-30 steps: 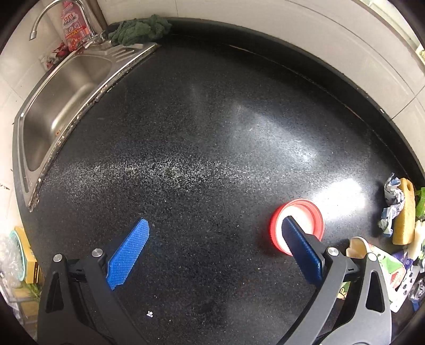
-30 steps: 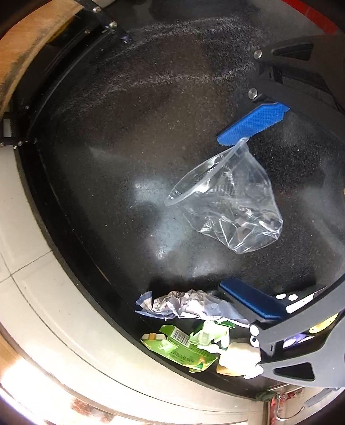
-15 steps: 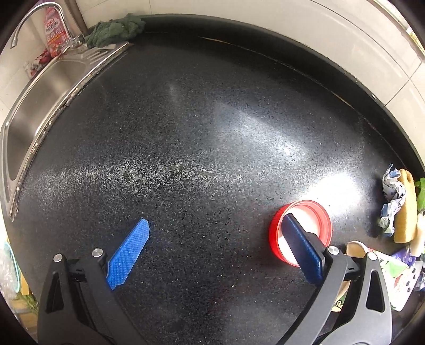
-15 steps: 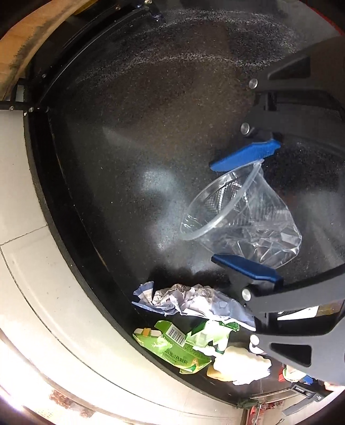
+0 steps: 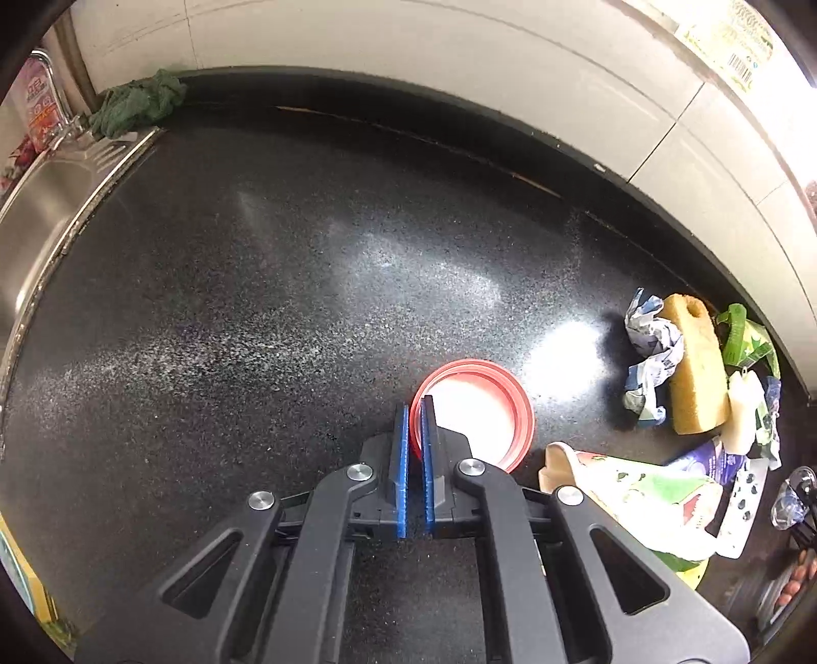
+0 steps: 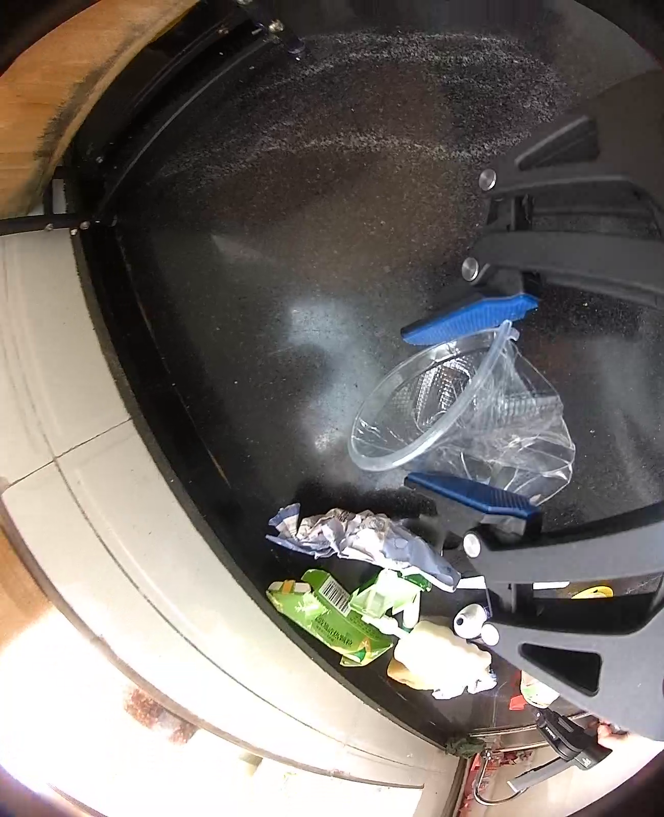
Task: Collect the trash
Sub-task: 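Close left tool on the red-rimmed lid while right tool grasps the clear plastic cup, then carry the lid in left tool and cup in right tool over the yellow-rimmed bin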
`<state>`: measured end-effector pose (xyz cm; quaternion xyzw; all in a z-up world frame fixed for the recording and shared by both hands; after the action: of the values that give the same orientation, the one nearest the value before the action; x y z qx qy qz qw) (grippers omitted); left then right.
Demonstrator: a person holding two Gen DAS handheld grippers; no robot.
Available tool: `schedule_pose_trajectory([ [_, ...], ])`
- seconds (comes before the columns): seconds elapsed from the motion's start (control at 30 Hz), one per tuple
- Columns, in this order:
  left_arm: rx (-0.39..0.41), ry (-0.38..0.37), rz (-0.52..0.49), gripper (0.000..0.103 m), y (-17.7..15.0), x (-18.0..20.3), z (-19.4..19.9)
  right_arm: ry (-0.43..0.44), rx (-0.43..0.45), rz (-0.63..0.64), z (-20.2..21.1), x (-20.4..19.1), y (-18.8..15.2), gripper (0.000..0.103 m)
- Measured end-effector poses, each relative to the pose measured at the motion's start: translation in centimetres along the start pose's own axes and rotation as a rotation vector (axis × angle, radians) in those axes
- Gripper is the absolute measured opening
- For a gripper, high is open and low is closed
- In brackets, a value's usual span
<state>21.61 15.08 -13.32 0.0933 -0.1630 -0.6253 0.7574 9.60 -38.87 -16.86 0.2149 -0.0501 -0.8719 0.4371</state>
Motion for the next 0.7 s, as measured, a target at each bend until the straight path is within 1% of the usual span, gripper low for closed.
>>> schedule_pose_trajectory([
  [0.1, 0.05, -0.007, 0.041, 0.003, -0.2, -0.9, 2.8, 0.011, 0.031, 0.052, 1.5, -1.0, 0.7, 0.051],
  [0.17, 0.085, 0.008, 0.077, 0.003, -0.6, -2.5, 4.9, 0.026, 0.045, 0.102, 2.2, -2.5, 1.2, 0.051],
  [0.23, 0.119, 0.035, 0.132, 0.003, -1.2, -4.6, 7.2, 0.047, 0.056, 0.154, 3.0, -5.5, 2.0, 0.051],
  [0.3, 0.145, 0.052, 0.19, 0.003, -2.5, -7.8, 9.5, 0.074, 0.065, 0.221, 3.5, -8.5, 2.4, 0.051],
  [0.43, 0.188, 0.115, 0.289, 0.003, -6.2, -13.4, 13.9, 0.153, 0.06, 0.372, 3.9, -15.7, 1.2, 0.051],
  [0.53, 0.206, 0.171, 0.37, 0.003, -10.1, -17.5, 17.1, 0.229, 0.028, 0.499, 3.8, -22.2, -1.5, 0.051],
  [0.6, 0.218, 0.205, 0.429, 0.003, -13.4, -20.2, 19.4, 0.287, -0.004, 0.599, 3.9, -27.0, -4.7, 0.051],
  [0.67, 0.222, 0.249, 0.493, 0.003, -17.1, -22.7, 21.6, 0.35, -0.048, 0.691, 4.1, -31.5, -8.6, 0.051],
  [0.7, 0.222, 0.271, 0.525, 0.003, -18.9, -23.6, 22.6, 0.391, -0.079, 0.753, 4.3, -34.2, -11.5, 0.05],
])
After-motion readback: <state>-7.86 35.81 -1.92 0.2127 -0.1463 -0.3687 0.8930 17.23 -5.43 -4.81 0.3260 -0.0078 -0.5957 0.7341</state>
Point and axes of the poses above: each gripper's, at about its wrist camera, not at the fingertips, and z roughly against the way its jaws point, x to its right, y to its top, the point moved 10 cm from there along -z, roughly the way its jaws point, and after that the axes turned 3 degrees about -y, right-handed, at the moved point
